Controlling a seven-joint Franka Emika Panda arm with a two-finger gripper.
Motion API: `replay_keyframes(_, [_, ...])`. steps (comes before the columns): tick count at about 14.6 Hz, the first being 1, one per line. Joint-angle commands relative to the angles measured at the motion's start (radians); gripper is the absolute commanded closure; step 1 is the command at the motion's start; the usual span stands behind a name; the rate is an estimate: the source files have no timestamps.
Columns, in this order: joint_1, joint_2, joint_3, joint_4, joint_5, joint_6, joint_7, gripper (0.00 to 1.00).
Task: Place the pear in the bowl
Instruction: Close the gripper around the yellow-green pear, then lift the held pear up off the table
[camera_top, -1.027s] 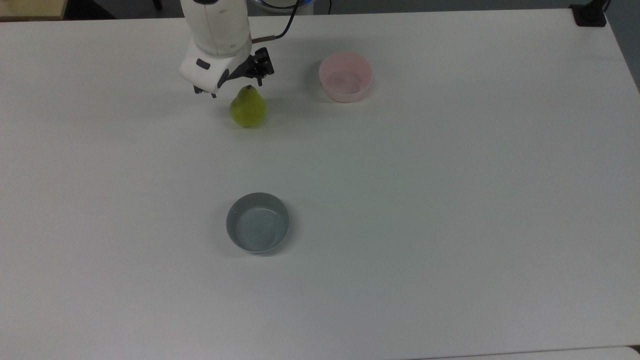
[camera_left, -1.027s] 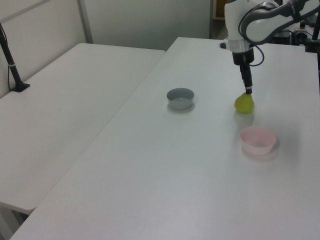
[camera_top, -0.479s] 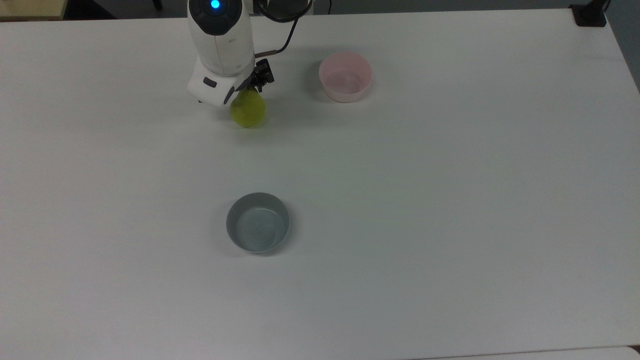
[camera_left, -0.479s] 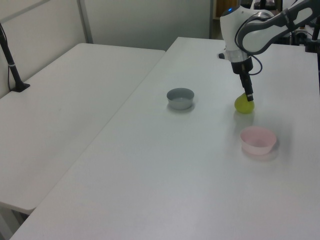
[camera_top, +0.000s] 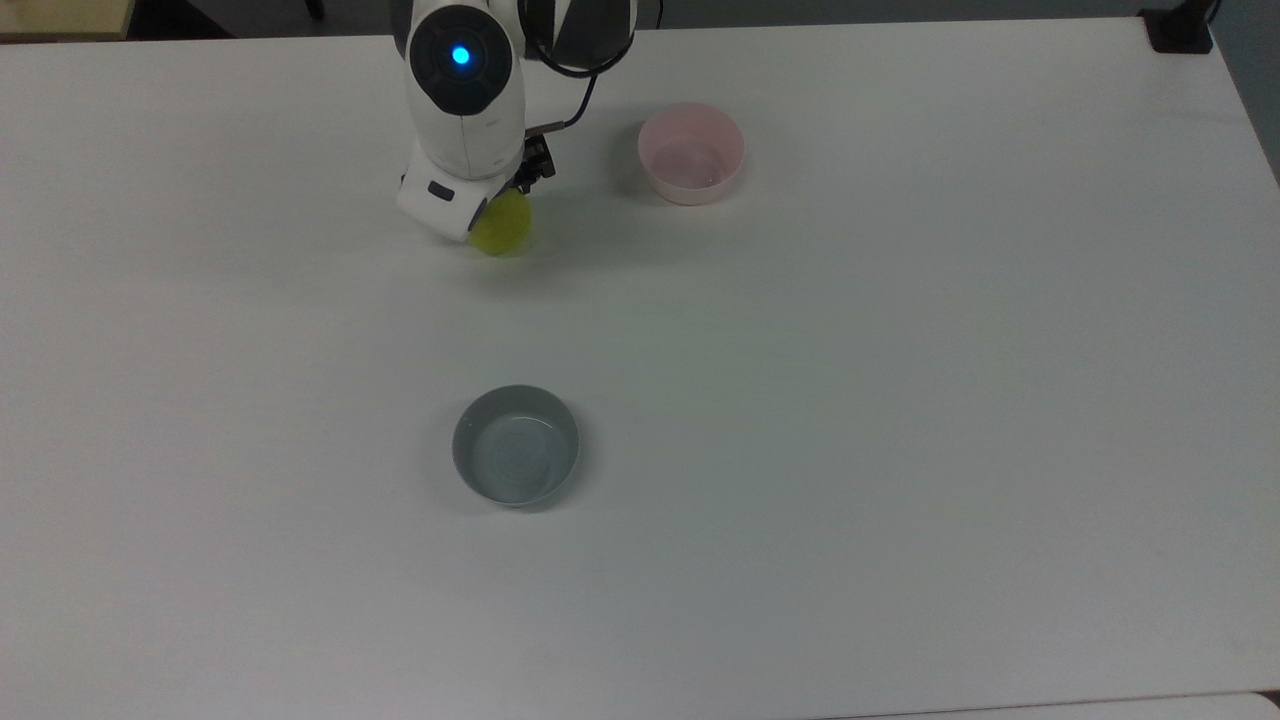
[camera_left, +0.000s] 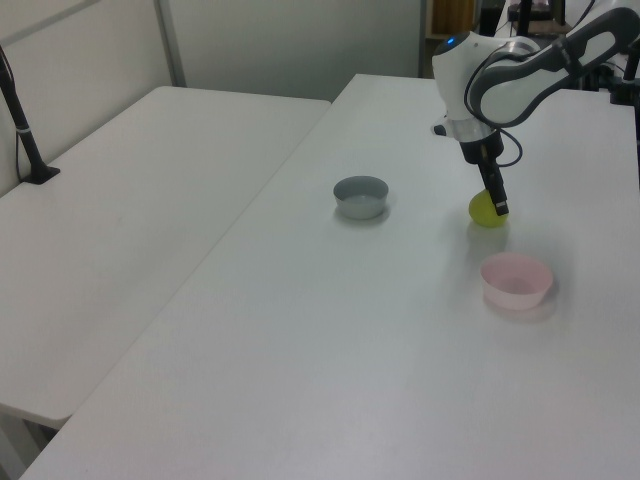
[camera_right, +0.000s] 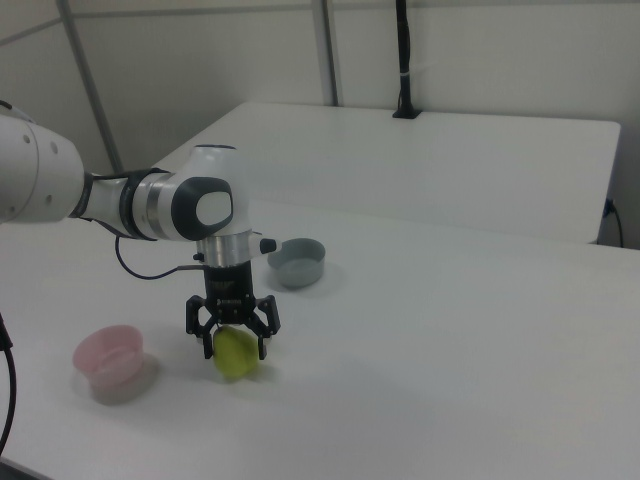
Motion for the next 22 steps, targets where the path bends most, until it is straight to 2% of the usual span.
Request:
replay_keyframes(1, [0.01,0.006,0.004,-0.004,-0.026,0.021,0.038,0.0])
replay_keyframes(2, [0.013,0.011,0.005,-0.003,-0.026,0.027,0.059,0.03])
replay_keyframes(3, [0.023,0.024,0.012,-0.003,-0.029,0.035,0.079,0.14])
replay_keyframes(4, [0.024,0.028,0.012,-0.003,-0.033,0.041,0.093,0.3])
replay_keyframes(8, [0.024,0.026,0.012,0.011,-0.033,0.04,0.133,0.69])
replay_keyframes(10, [0.024,0.025,0.013,0.013,-0.033,0.04,0.142,0.8])
replay_keyframes(12, [0.024,0.008,0.015,0.014,-0.032,0.028,0.141,0.8])
replay_keyframes(13, [0.024,-0.033,0.013,0.023,-0.029,0.0,0.139,0.8])
replay_keyframes(15, [0.014,-0.124,0.013,0.039,-0.024,-0.113,0.115,0.81])
replay_keyframes(17, [0.007,-0.178,-0.005,0.098,-0.016,-0.21,0.049,0.82])
replay_keyframes(19, [0.007,-0.178,-0.019,0.161,-0.015,-0.31,-0.011,0.82])
replay_keyframes(22, [0.021,-0.178,-0.019,0.189,0.005,-0.365,-0.025,0.81])
